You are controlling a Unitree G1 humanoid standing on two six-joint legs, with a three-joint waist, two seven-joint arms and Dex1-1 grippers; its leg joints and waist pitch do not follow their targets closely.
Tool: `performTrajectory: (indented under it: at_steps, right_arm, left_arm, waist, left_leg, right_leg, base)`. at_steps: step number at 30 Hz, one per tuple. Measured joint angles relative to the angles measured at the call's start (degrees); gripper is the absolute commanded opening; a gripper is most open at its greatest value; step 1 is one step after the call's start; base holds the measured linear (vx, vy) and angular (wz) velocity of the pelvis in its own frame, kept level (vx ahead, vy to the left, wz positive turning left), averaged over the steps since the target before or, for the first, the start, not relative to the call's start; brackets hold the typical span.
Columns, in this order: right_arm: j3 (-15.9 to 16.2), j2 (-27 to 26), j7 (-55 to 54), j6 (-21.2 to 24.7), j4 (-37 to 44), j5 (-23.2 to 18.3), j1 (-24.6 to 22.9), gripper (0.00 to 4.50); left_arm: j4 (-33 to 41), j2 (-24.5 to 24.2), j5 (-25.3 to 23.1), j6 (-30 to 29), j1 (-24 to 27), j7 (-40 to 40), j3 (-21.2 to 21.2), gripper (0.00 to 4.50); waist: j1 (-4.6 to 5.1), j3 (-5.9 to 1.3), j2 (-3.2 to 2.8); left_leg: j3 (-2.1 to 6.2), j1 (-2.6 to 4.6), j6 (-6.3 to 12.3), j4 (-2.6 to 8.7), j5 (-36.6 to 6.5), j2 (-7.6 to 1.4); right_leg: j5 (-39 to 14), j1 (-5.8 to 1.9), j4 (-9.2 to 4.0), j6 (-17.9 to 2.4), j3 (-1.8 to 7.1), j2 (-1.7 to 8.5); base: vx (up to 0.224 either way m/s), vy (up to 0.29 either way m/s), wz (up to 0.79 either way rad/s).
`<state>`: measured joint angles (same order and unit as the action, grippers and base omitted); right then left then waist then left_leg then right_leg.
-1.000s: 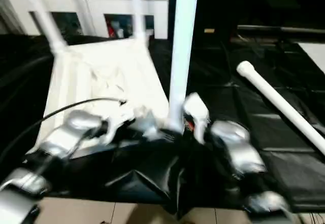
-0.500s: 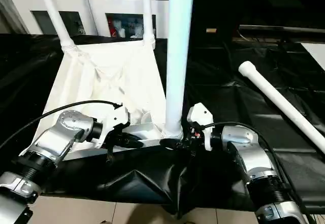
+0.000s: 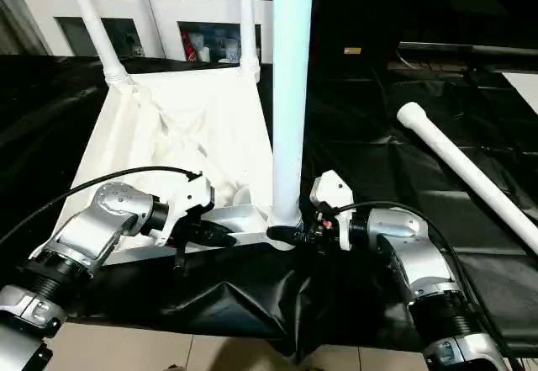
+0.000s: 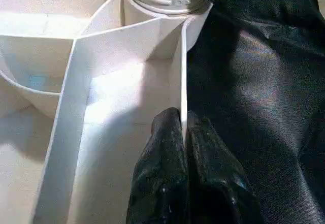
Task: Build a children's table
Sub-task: Rotate leg to tighten
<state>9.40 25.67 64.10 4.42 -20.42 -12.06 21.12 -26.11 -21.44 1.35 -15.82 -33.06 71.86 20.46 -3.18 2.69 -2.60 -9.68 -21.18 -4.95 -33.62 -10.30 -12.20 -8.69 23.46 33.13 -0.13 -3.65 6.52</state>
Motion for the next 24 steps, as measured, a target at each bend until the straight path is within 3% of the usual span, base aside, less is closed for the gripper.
performTrajectory:
  at_steps: [7,13,18,22,24]
  right_arm:
    - [-1.1,-2.4,-4.5,-1.5,-2.5,0.7,-1.0,2.72]
    - [-2.8,-7.6,-15.3,-4.9,-7.5,2.8,-0.5,2.72]
    - [-3.1,-13.7,-31.8,-5.6,-14.6,7.4,4.8,2.72]
    - [-5.1,-18.7,-44.7,-4.0,-21.5,9.1,10.0,2.72]
    - [-5.9,-20.3,-50.1,-3.0,-24.8,9.8,12.9,2.72]
  left_arm:
    - [-2.4,1.9,-1.4,2.5,0.4,-4.1,-0.1,0.0]
    - [-7.1,4.6,-2.5,3.8,-1.1,-10.1,-0.8,0.0]
    - [-12.2,8.8,-4.2,2.0,-4.0,-19.3,-2.6,0.0]
    - [-17.7,13.8,-5.5,1.1,-7.3,-28.5,-3.6,0.0]
    - [-19.8,15.8,-6.1,1.1,-8.6,-32.3,-3.8,0.0]
  waist:
    - [0.22,-0.07,-0.05]
    - [1.29,-0.38,-0.44]
    - [2.98,-0.43,-0.55]
    - [4.08,-0.36,-0.7]
    - [4.55,-0.29,-0.86]
  left_leg:
    - [0.0,0.11,0.0,-0.05,0.0,0.01]
    - [0.02,0.29,-0.01,0.02,0.0,0.09]
    - [0.28,0.32,-0.01,-0.03,0.0,0.18]
    - [0.71,0.14,0.0,0.04,0.0,0.32]
    - [0.98,-0.01,0.01,0.08,0.0,0.33]
  right_leg:
    - [0.0,-0.17,0.03,0.0,0.04,0.0]
    - [-0.3,-0.43,0.01,0.5,0.1,0.0]
    - [-0.3,-0.34,-0.28,0.5,-0.17,0.01]
    - [-0.3,-0.42,-1.18,0.5,-0.61,-0.03]
    - [-0.3,-0.63,-2.0,0.5,-1.56,0.02]
  base:
    - [0.0,0.0,0.0]
    - [0.0,0.0,0.0]
    - [-0.034,0.002,-0.02]
    - [-0.013,0.005,-0.01]
    - [0.0,0.0,0.0]
